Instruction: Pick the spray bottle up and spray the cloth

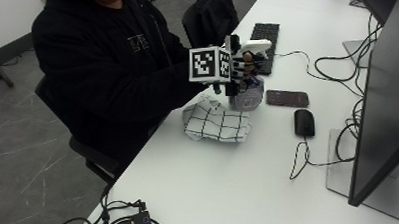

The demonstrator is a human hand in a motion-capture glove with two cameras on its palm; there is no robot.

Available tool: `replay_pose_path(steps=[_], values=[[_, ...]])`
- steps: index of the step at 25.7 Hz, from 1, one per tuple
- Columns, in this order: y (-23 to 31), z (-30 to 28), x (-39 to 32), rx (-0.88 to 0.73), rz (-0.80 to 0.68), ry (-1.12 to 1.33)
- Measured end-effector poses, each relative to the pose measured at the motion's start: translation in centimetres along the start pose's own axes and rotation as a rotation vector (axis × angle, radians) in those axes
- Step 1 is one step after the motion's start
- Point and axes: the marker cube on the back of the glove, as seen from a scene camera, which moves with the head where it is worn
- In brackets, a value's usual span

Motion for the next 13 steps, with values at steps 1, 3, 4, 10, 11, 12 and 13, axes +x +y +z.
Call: replay_pose_path(steps=[1, 3, 4, 10, 11, 12, 13], values=[[0.5, -1.0, 0.2, -0.019, -0.001, 0.039], [1.4, -3.5, 0.7, -0.07, 0.008, 0.143], [1.8, -5.1, 1.1, -0.098, 0.016, 0.207], [4.4, -13.3, 3.4, -0.268, 0.047, 0.588], [4.9, -14.1, 3.9, -0.304, 0.049, 0.634], [5.4, -14.7, 4.3, -0.335, 0.05, 0.67], [5.9, -15.1, 4.8, -0.356, 0.049, 0.694]])
